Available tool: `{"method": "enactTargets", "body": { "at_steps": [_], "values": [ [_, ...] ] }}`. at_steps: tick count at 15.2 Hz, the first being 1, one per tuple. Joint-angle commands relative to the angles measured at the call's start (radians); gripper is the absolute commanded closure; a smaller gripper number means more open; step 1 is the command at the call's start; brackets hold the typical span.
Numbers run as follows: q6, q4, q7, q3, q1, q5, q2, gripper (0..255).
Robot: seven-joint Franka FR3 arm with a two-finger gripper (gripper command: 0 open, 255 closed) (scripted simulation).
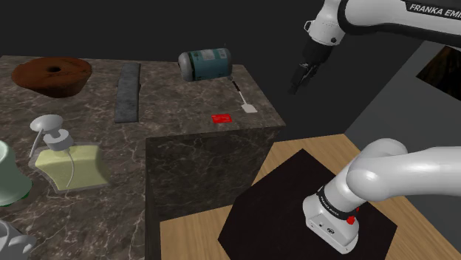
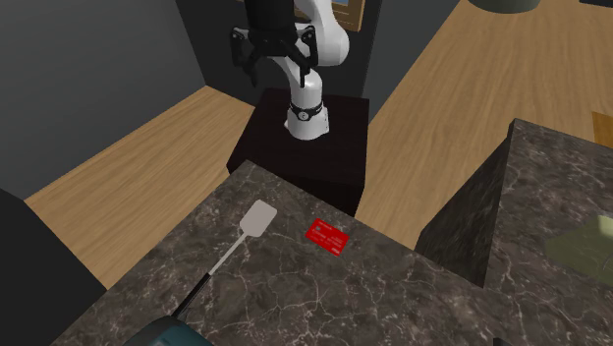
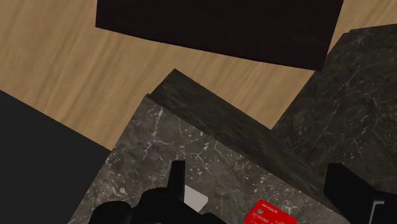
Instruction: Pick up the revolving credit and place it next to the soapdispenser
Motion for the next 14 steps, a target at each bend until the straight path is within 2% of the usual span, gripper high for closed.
{"method": "enactTargets", "body": {
  "at_steps": [1,8,14],
  "values": [
    [0.000,0.000,0.000,0.000,0.000,0.000,0.000,0],
    [0.361,-0.141,-0.294,-0.112,0.101,0.058,0.103,0],
    [0.638,-0.173,-0.602,-0.224,0.240,0.185,0.272,0]
  ]
}}
